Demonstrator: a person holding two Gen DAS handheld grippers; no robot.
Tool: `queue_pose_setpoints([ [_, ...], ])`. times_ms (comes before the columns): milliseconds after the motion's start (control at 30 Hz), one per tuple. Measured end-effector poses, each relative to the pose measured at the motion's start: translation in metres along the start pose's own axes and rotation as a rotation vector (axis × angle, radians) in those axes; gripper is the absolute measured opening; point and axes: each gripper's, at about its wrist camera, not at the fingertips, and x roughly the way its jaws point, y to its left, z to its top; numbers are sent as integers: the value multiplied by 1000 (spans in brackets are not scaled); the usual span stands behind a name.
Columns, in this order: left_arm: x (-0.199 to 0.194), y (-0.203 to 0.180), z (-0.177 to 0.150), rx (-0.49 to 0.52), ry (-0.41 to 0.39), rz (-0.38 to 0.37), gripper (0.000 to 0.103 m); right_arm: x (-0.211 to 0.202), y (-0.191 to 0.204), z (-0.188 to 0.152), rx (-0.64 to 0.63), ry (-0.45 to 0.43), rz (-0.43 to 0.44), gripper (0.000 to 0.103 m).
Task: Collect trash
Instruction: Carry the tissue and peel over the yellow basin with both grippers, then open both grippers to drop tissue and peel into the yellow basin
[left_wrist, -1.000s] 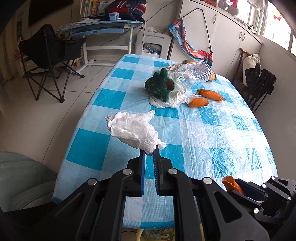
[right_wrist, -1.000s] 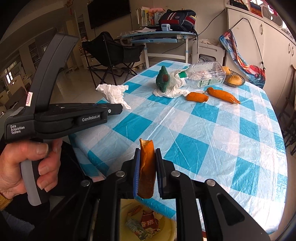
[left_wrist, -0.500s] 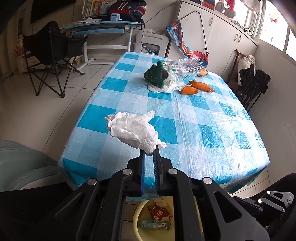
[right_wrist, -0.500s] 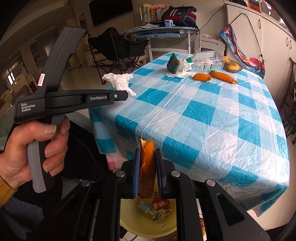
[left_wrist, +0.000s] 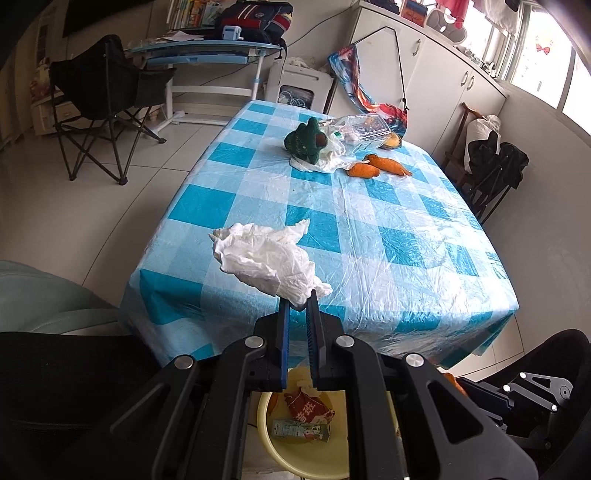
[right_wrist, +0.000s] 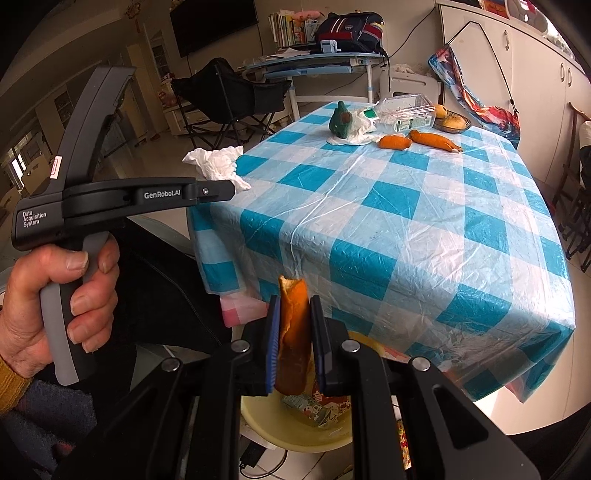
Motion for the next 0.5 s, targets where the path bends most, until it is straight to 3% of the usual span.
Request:
queue_pose_setpoints([
  [100, -2, -7, -10, 20, 25, -8, 9, 4, 0, -6, 4, 28, -23, 20],
  [233, -4, -23, -33, 64, 83, -22, 9, -6, -13, -4, 71, -32, -67, 43],
  [333, 5, -38, -48, 130, 164, -40, 9, -15, -27, -4, 143, -83, -101, 49],
  [433, 13, -45, -55, 170, 189, -5, 22, -17, -38, -4, 198, -110, -120, 55],
  [500, 11, -44, -53, 166, 162, 14, 42, -14, -41, -4, 213, -110, -131, 61],
])
